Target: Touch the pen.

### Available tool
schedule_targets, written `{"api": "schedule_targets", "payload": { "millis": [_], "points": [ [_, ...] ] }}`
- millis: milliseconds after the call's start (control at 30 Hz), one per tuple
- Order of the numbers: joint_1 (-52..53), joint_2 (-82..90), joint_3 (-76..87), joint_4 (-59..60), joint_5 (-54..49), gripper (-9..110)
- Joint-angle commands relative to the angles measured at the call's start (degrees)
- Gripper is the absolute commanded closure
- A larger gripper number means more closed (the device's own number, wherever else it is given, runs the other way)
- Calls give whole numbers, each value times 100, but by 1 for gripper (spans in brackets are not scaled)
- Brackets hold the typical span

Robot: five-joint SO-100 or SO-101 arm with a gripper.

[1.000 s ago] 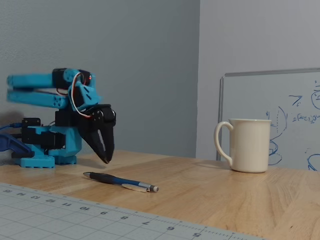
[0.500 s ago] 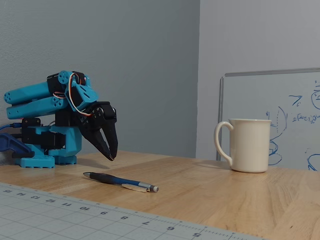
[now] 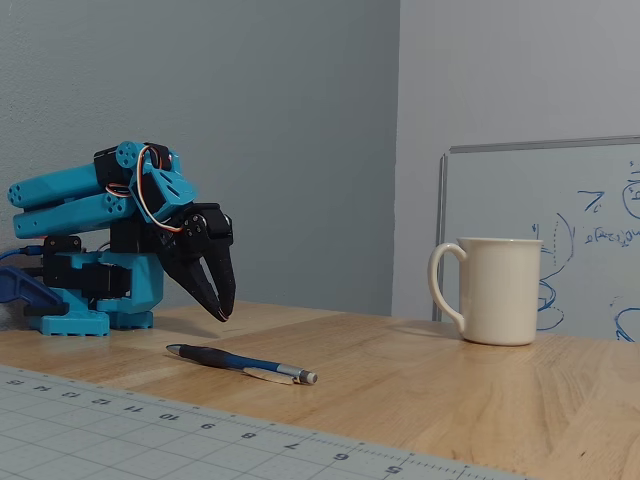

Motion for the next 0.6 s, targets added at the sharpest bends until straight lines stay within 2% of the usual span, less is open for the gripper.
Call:
{"api": "schedule_targets", "payload": {
  "millis": [0, 567],
  "points": [
    [62, 26, -88, -35, 35, 101],
    [79, 255, -79, -26, 62, 101]
  ]
}}
